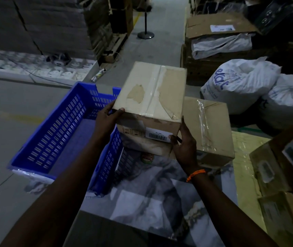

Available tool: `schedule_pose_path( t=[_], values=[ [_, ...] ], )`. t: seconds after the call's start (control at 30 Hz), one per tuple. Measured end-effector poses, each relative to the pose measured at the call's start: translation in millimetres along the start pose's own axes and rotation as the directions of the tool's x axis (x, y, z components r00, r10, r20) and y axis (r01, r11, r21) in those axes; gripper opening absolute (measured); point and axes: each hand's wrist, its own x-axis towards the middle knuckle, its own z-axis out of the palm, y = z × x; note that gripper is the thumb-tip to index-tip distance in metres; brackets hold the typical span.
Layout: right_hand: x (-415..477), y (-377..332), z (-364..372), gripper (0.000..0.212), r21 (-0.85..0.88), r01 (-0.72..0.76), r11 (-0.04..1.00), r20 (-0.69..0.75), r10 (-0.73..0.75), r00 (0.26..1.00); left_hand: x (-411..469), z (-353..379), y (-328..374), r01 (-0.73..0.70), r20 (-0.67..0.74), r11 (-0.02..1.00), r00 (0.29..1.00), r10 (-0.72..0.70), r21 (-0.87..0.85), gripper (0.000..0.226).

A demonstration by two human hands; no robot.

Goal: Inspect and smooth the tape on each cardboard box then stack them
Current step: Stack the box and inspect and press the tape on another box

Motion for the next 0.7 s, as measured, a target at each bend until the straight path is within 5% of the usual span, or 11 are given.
schedule_pose_path(
  t=[0.27,0.43,0.57,0.7],
  values=[
    [-6,-8,0,0.083,-0.018,0.021,1.0,0.023,-0.021,1.0,-6,-2,-5,-0.04,-0.018,0.97,0.999,0.046,0.24,0.053],
    [-45,-6,-14,0.083,-0.05,-0.091,0.995,0.048,0.094,0.994,-61,17,-20,-0.253,-0.095,0.85,0.939,0.331,0.462,0.066],
    [-116,-3,-49,0.073,-0.154,-0.144,0.978,0.054,0.154,0.987,-126,44,-55,-0.471,0.108,0.724,0.866,0.488,0.503,0.05],
    [-201,11,-114,0.059,-0.255,-0.209,0.944,-0.048,0.204,0.978,-192,92,-103,-0.612,0.421,0.703,0.781,0.462,0.362,0.031]
  ],
)
